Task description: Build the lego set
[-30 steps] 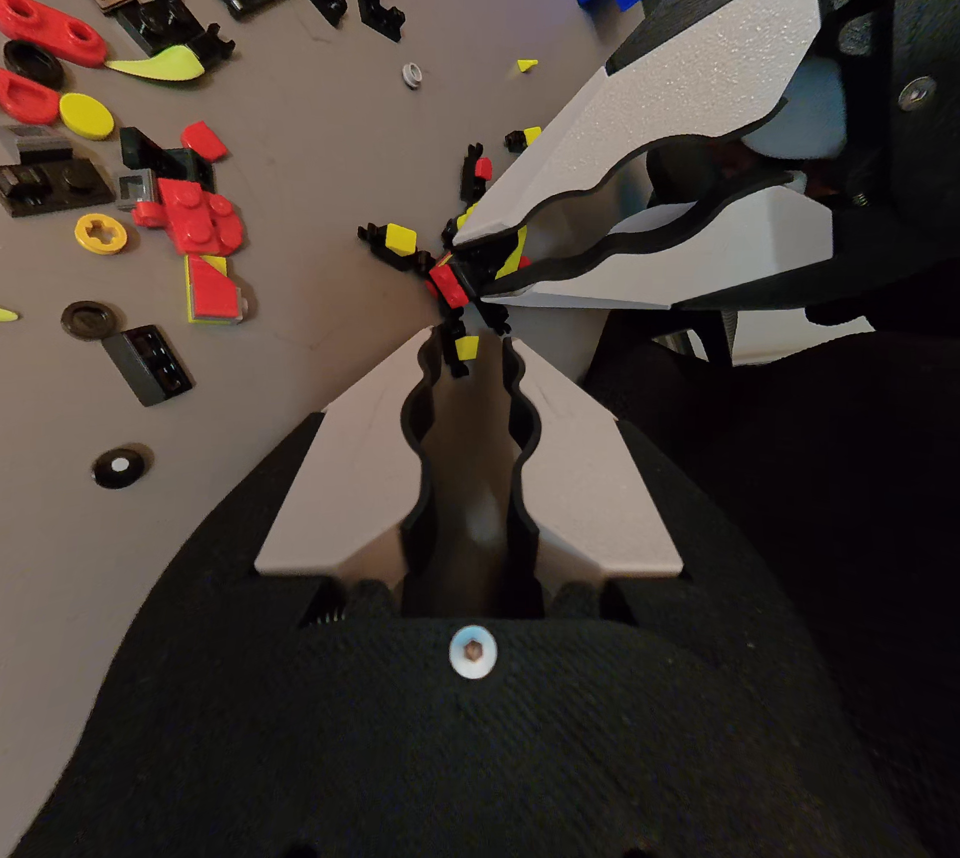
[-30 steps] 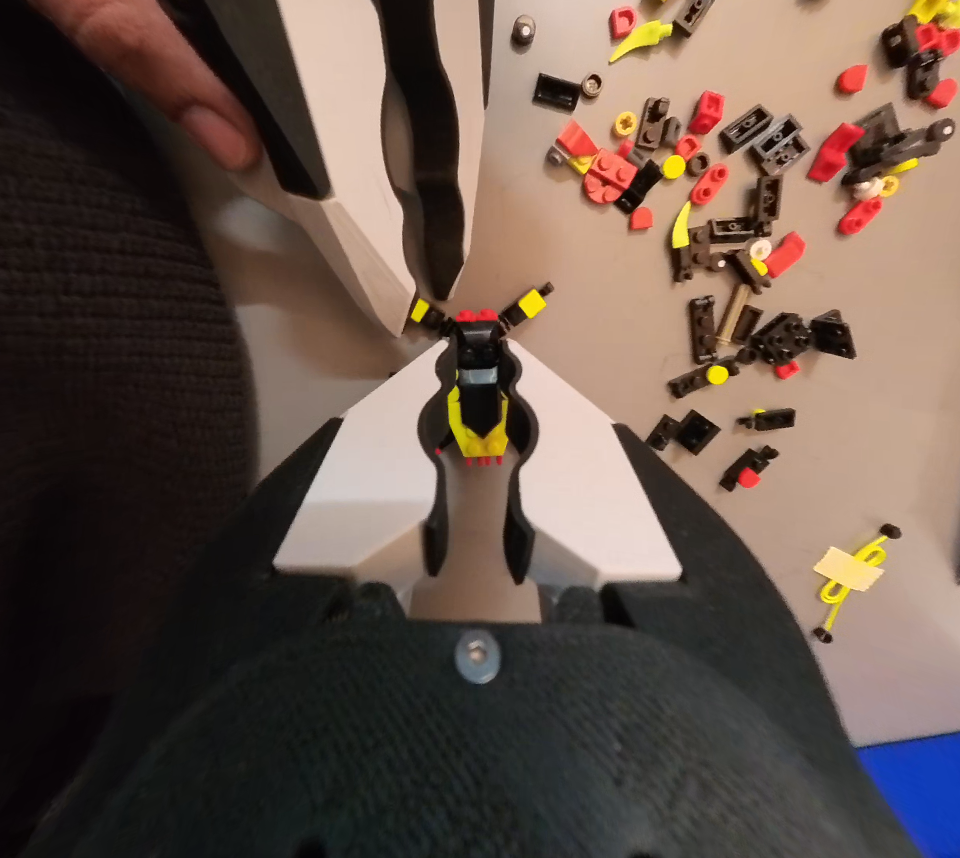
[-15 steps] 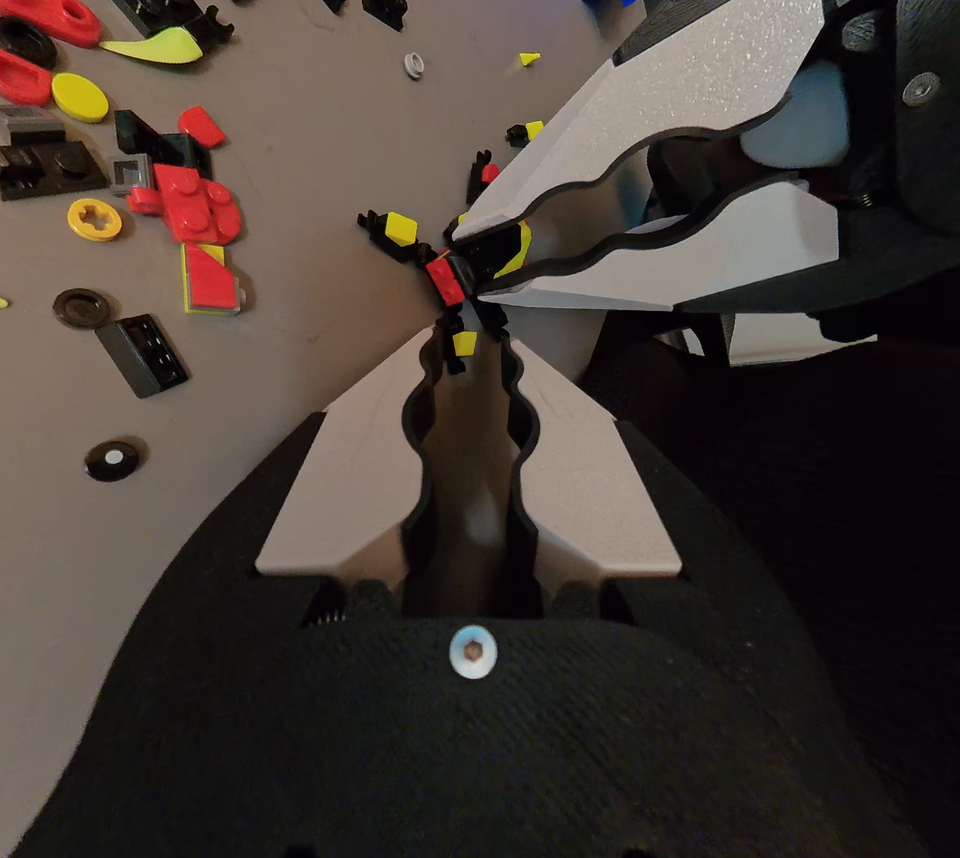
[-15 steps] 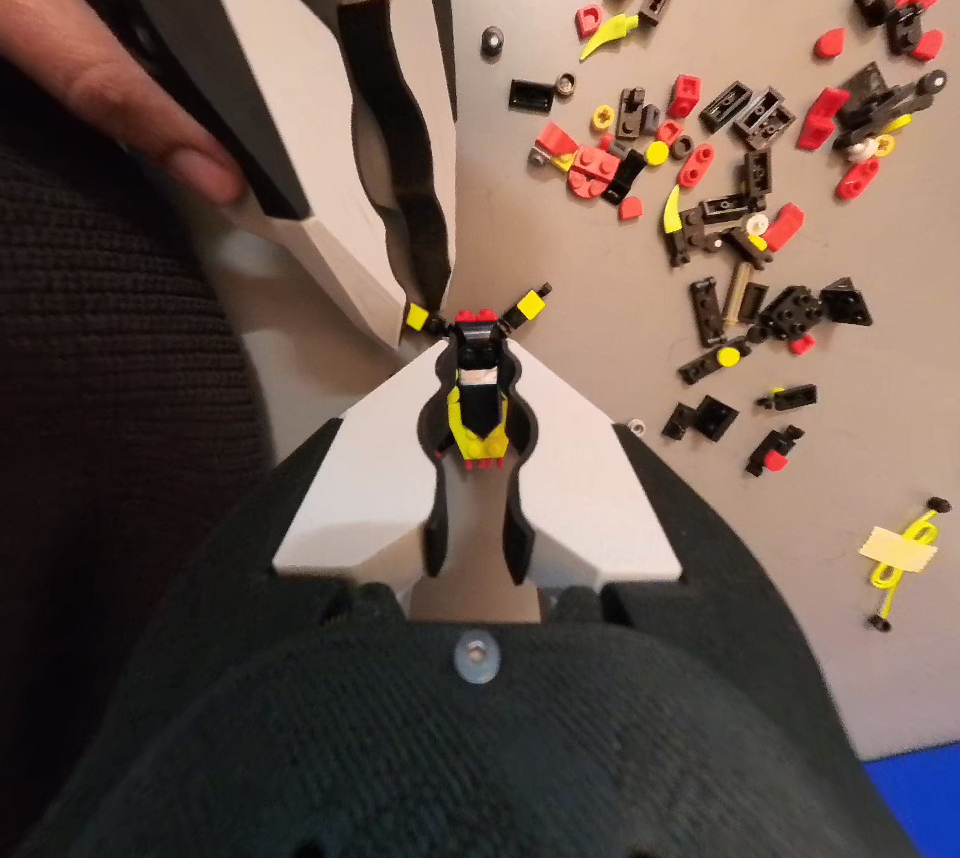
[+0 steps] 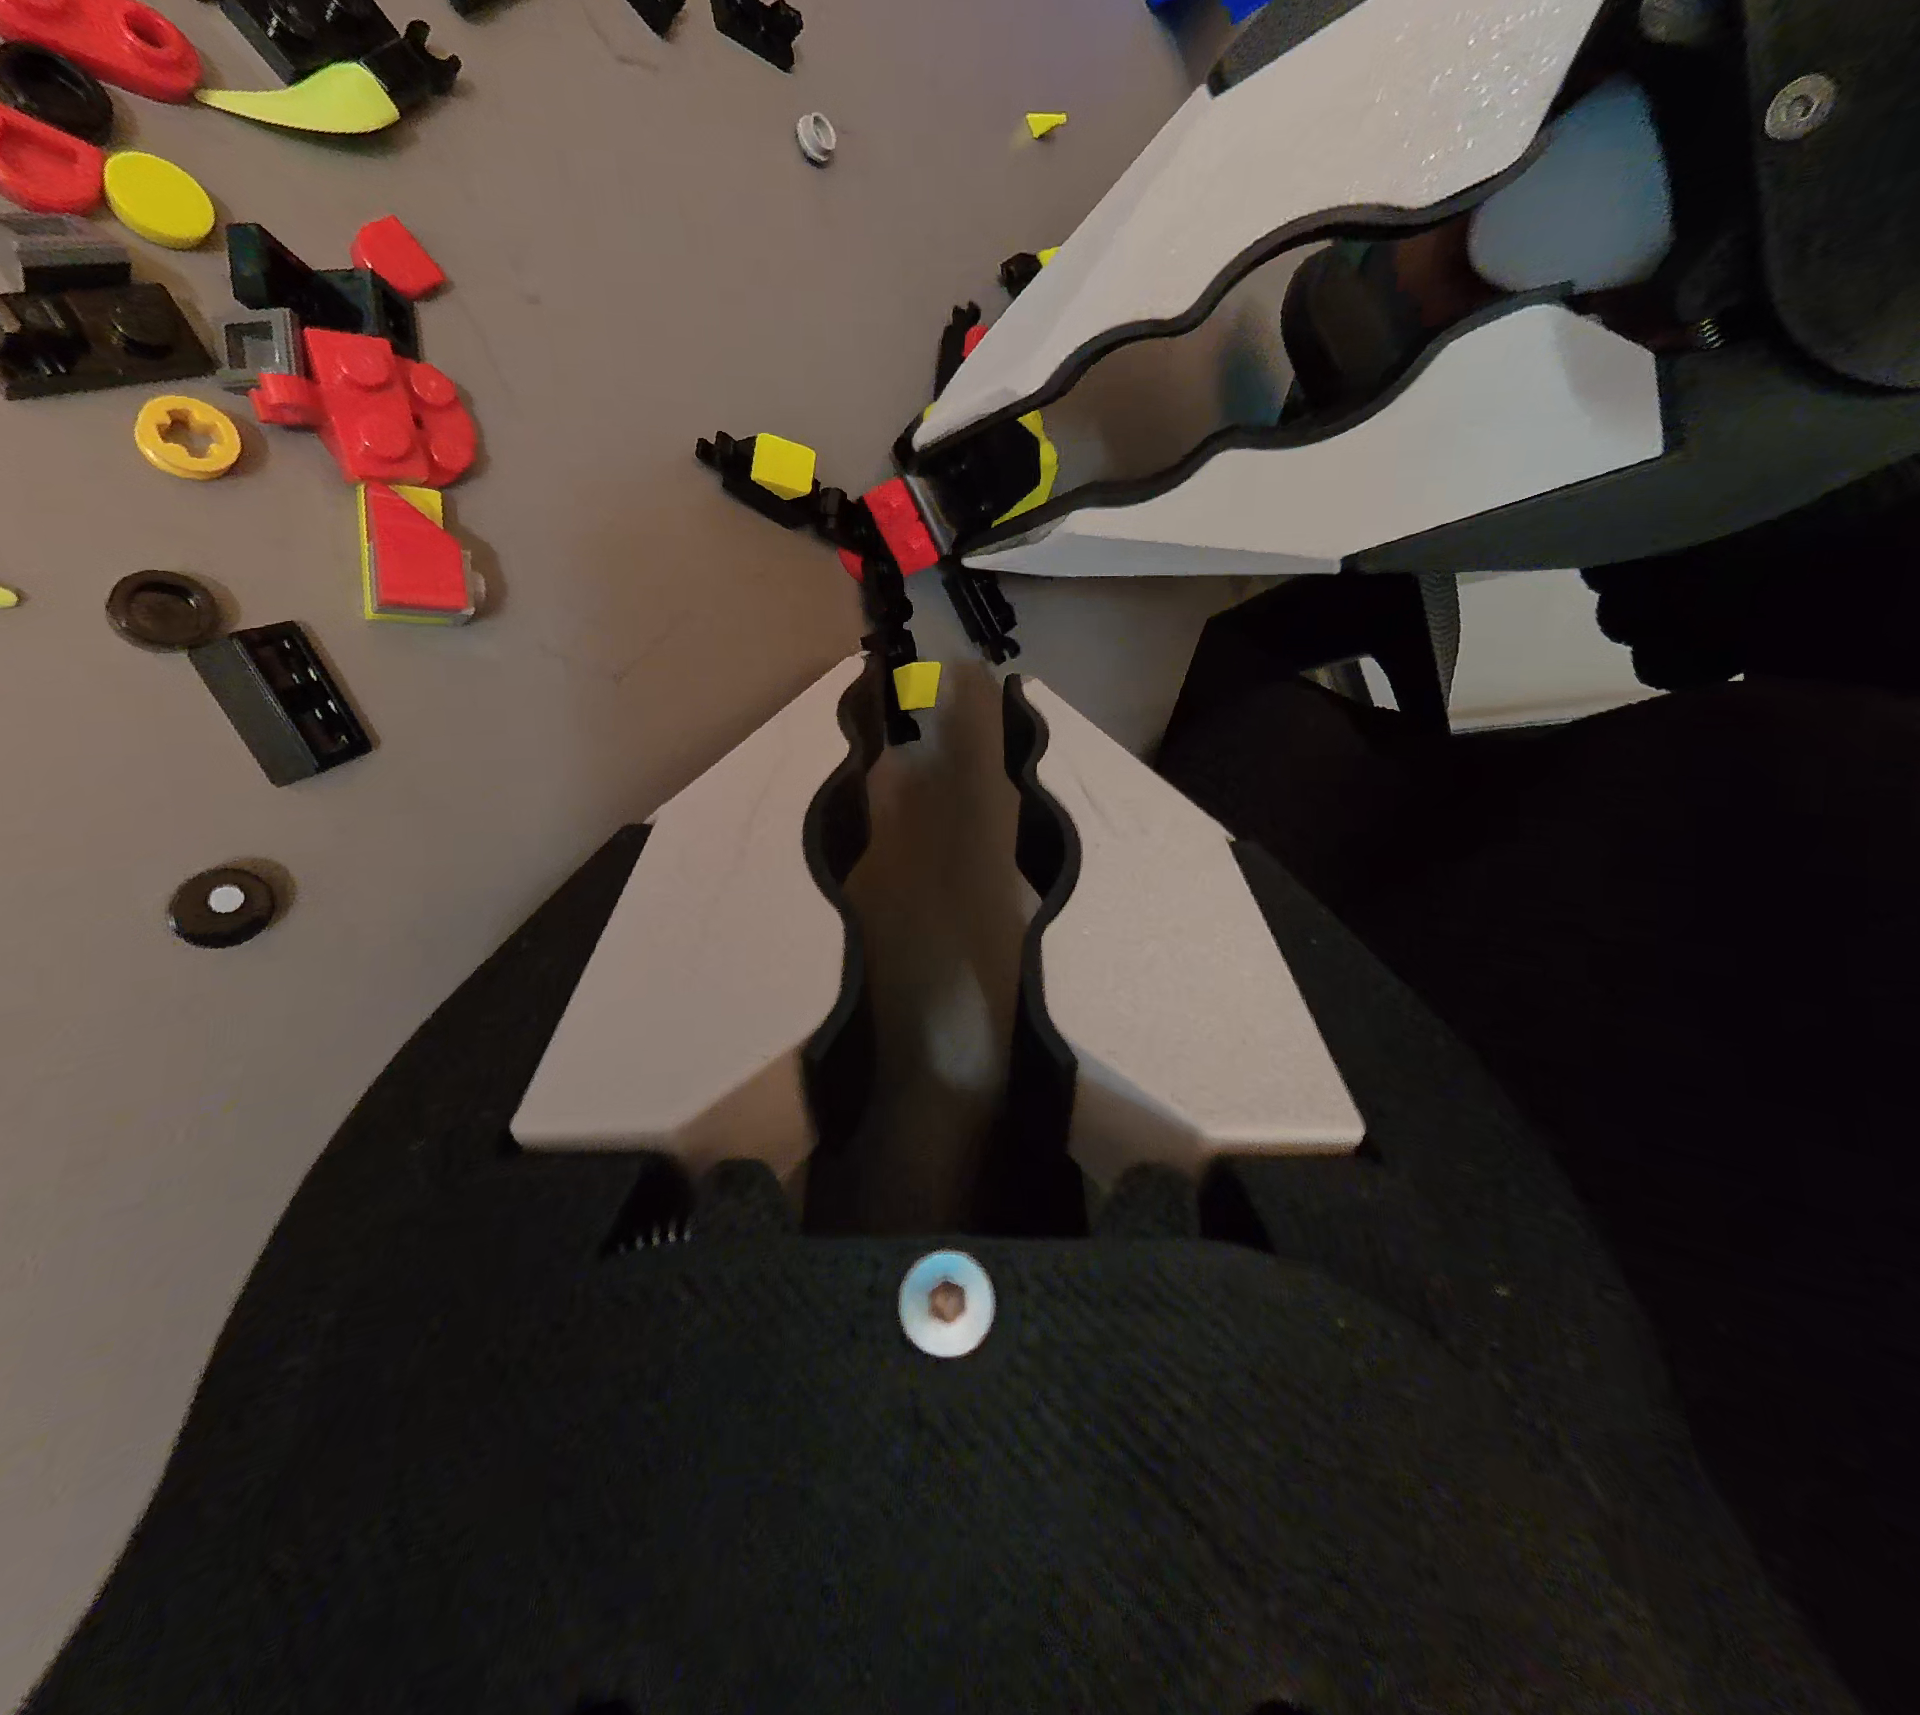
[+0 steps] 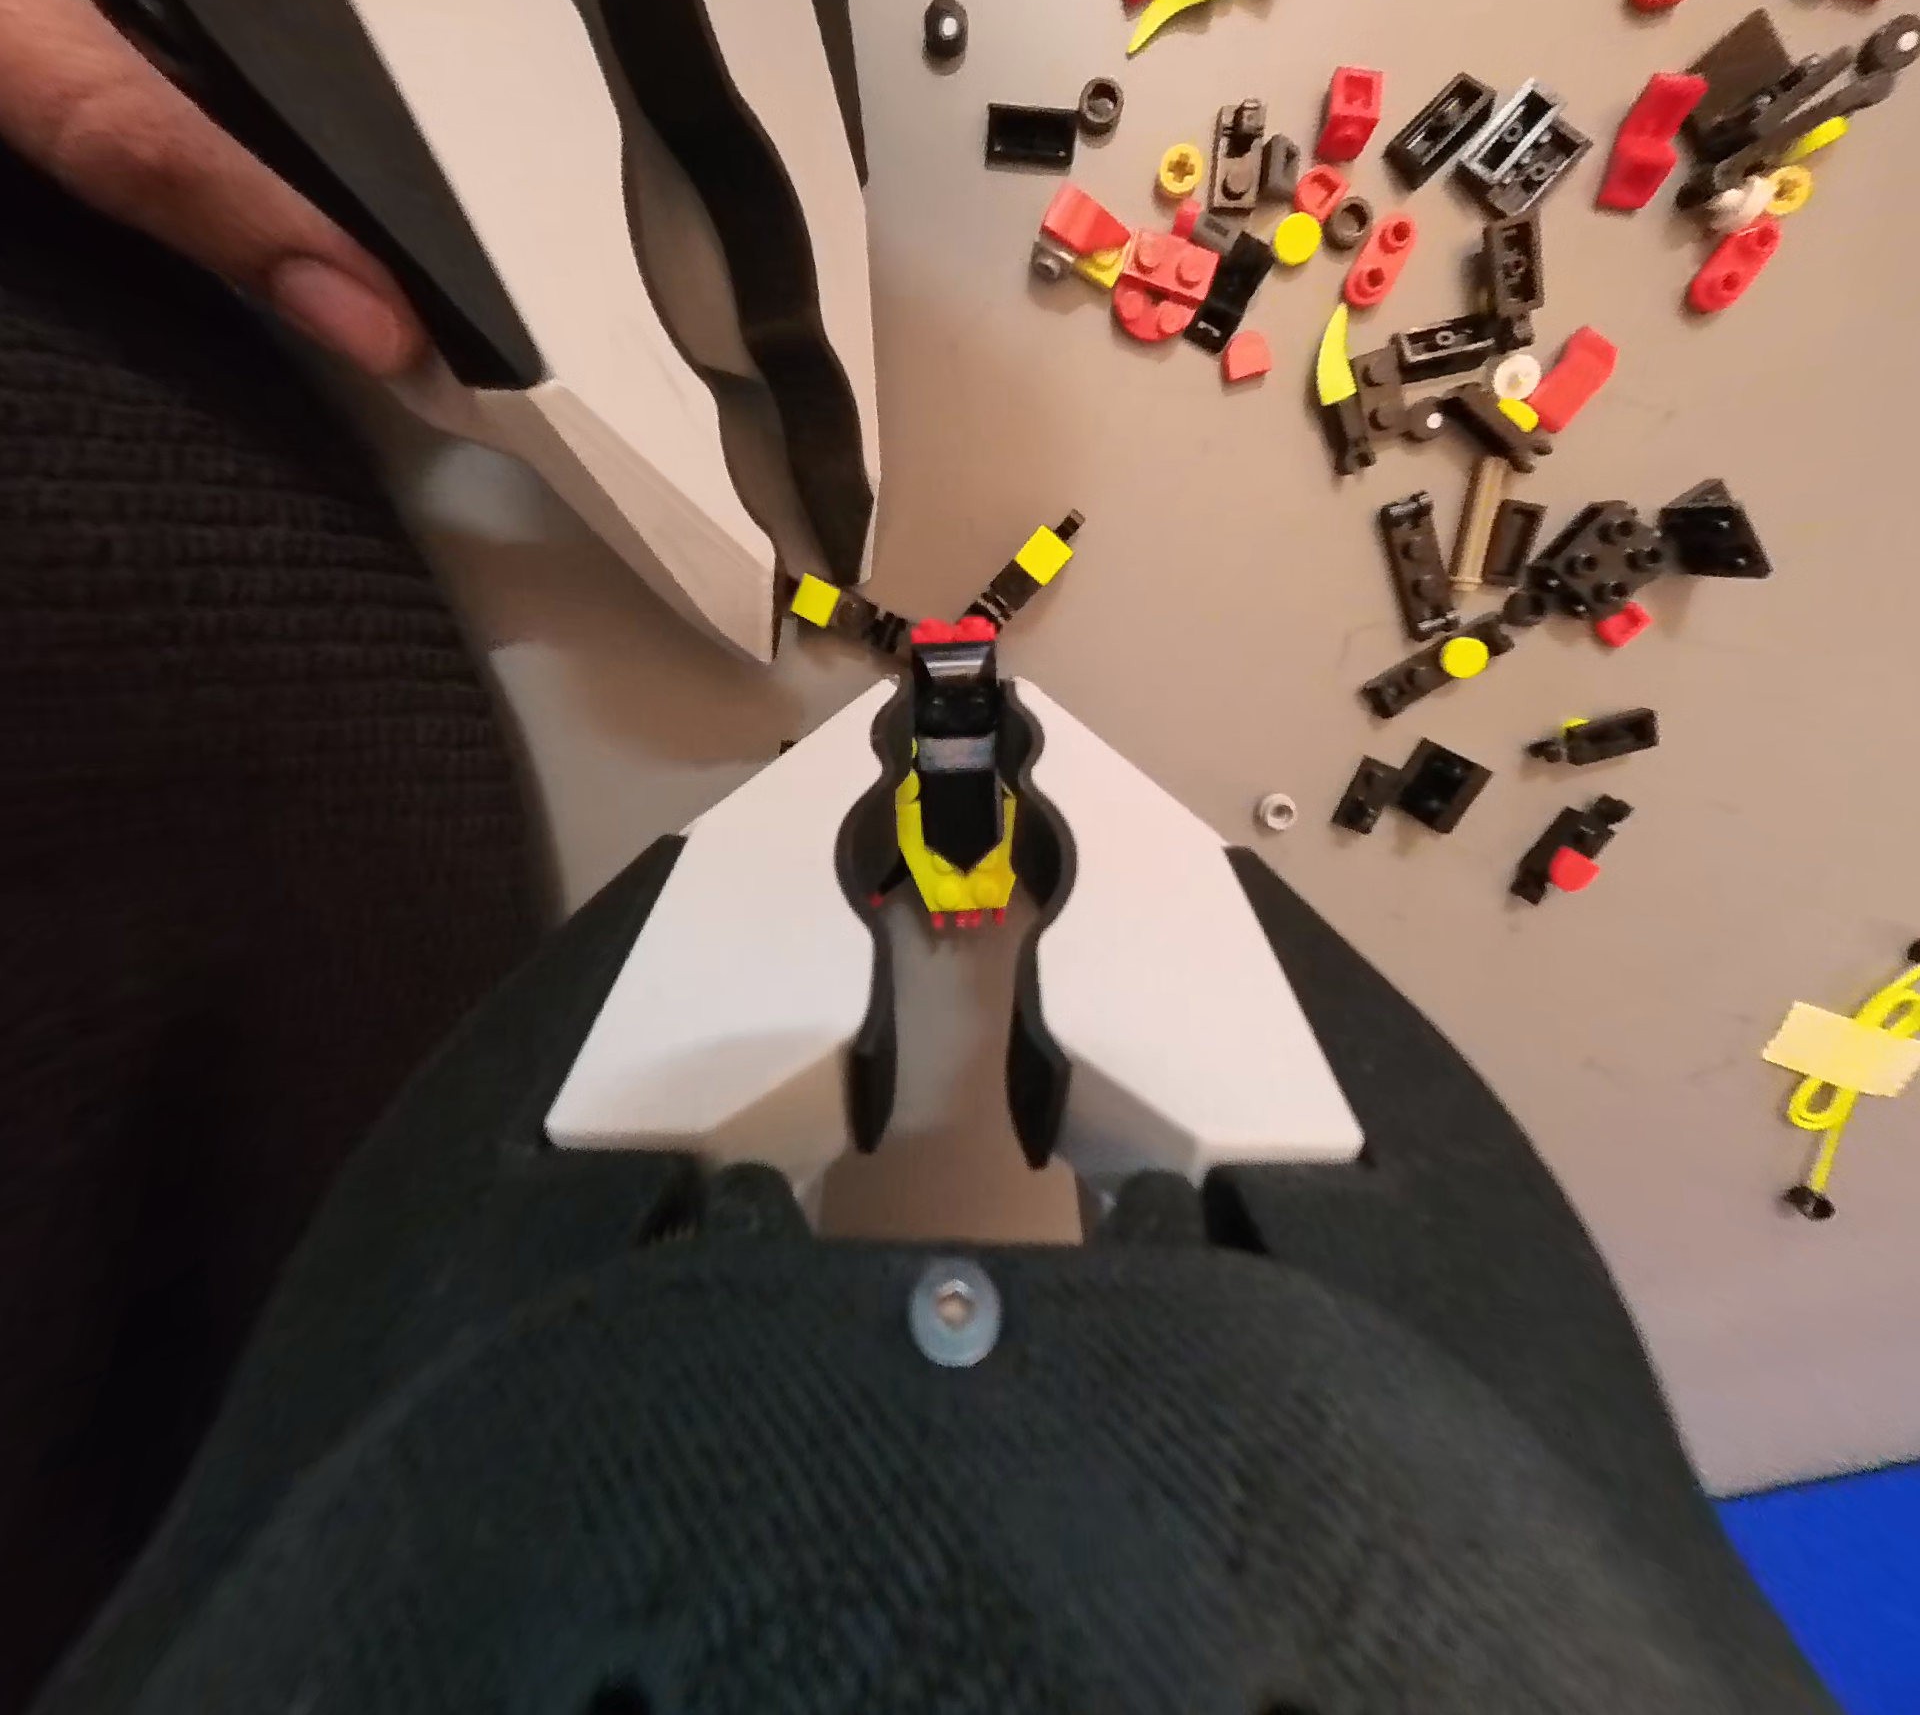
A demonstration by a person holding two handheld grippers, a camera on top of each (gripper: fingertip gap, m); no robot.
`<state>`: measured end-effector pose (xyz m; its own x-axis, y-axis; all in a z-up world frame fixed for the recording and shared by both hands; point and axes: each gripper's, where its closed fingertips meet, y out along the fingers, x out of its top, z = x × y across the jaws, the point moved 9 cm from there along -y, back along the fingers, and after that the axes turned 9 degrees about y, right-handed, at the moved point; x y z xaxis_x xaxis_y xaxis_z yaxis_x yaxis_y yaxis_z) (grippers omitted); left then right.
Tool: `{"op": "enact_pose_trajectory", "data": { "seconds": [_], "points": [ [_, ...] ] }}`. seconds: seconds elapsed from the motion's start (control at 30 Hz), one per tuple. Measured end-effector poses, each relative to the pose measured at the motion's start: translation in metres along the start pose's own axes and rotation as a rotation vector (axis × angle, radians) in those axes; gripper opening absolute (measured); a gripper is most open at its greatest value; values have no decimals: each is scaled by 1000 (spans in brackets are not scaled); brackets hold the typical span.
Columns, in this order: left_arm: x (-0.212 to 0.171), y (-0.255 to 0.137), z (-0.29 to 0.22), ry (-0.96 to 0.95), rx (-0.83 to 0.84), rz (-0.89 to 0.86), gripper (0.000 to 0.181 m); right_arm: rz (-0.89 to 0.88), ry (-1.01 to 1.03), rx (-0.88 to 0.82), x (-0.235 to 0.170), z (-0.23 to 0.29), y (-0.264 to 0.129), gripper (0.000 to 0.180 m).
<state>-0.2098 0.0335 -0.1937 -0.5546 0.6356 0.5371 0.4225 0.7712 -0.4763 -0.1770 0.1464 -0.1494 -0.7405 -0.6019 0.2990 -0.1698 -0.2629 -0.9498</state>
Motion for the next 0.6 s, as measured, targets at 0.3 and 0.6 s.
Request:
{"op": "enact_pose_trajectory", "data": {
  "seconds": [0.3,0.6],
  "points": [
    [-1,0,0,4,6,10,21,15,-13,-10,2,2,2,14],
    [-1,1,0,2,9,14,22,24,-26,-6,5,4,2,14]
  ]
}}
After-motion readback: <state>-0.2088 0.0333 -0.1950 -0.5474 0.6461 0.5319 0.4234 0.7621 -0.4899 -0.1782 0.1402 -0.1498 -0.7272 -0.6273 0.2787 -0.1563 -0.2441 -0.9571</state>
